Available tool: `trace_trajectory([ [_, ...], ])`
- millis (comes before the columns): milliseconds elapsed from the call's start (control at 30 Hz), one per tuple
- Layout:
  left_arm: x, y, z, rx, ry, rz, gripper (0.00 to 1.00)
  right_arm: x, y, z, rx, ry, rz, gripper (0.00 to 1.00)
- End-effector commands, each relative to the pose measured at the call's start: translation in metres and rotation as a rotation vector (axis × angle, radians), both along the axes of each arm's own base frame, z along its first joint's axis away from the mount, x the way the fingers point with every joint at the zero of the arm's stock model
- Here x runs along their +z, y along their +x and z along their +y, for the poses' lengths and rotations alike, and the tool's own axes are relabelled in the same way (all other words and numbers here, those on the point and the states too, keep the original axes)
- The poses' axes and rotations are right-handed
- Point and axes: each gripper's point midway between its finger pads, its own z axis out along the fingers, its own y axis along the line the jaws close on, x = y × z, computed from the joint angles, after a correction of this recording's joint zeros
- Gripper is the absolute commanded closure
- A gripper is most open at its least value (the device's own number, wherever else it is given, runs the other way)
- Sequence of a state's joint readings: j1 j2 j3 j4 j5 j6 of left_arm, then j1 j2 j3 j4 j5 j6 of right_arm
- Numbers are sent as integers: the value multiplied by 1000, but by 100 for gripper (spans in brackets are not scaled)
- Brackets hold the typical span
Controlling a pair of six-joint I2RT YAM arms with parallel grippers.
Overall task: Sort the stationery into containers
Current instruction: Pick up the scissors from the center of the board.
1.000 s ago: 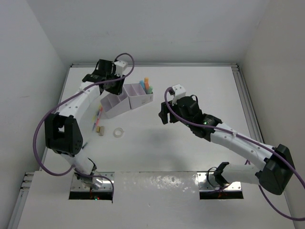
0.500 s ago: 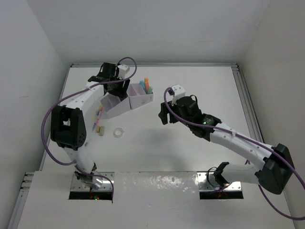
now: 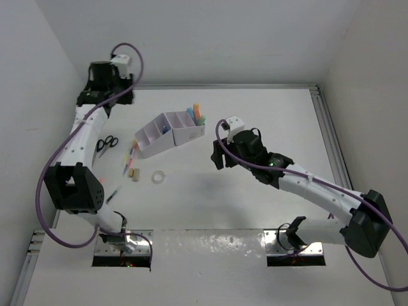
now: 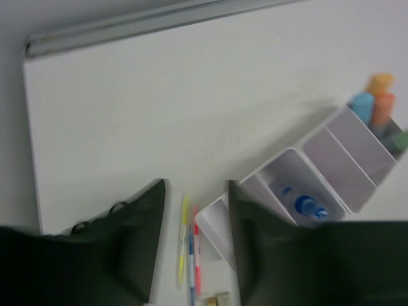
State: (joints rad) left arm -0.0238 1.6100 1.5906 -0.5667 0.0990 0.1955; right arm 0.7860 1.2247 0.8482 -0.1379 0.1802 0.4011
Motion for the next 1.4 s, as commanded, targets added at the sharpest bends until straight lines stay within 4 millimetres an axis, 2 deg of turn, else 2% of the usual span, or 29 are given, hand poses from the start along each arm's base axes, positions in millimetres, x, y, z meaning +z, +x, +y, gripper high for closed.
trace_trajectory([
  [0, -26, -19, 88, 201, 39, 73, 83, 11, 1, 14, 44, 14, -14, 35],
  [33, -38, -25, 100, 214, 46, 109, 88, 10, 1, 15, 52, 7, -7, 36],
  [67, -54, -31, 112, 240, 44, 148, 89, 12, 4, 19, 58, 5, -9, 36],
  [100, -67, -34, 133, 282, 37, 171, 89, 11, 4, 20, 62, -3, -3, 37],
  [133, -79, -37, 142, 303, 35, 194, 89, 11, 5, 21, 68, -8, -1, 38],
  [167, -86, -38, 151, 322, 31, 204, 87, 16, 6, 25, 75, -1, -5, 38],
  [200, -98, -37, 171, 367, 26, 214, 85, 10, 7, 26, 78, -16, 11, 39],
  [233, -105, -36, 179, 384, 21, 224, 83, 10, 8, 28, 83, -19, 15, 39],
  [267, -111, -38, 194, 420, 14, 230, 77, 15, 9, 33, 91, -13, 15, 39],
  [300, -128, -36, 202, 437, 10, 260, 74, 10, 10, 34, 94, -28, 33, 40],
  [367, -137, -29, 216, 460, 8, 267, 74, 13, 12, 40, 101, -30, 38, 40],
  [400, -154, -30, 224, 472, -1, 305, 74, 11, 12, 41, 101, -39, 46, 40],
  [433, -154, -25, 230, 474, 5, 300, 74, 7, 12, 42, 104, -49, 56, 40],
  [667, -195, -23, 265, 536, 27, 365, 74, 1, 12, 52, 109, -70, 86, 40],
  [767, -205, -24, 275, 552, 21, 371, 76, -2, 10, 53, 113, -84, 97, 40],
  [1067, -237, -30, 274, 538, 22, 428, 76, -6, 9, 51, 111, -107, 98, 40],
  [1233, -242, -35, 271, 532, 16, 440, 76, -5, 11, 51, 110, -113, 91, 40],
  [1367, -248, -40, 267, 523, 10, 467, 81, -5, 11, 52, 112, -113, 93, 40],
])
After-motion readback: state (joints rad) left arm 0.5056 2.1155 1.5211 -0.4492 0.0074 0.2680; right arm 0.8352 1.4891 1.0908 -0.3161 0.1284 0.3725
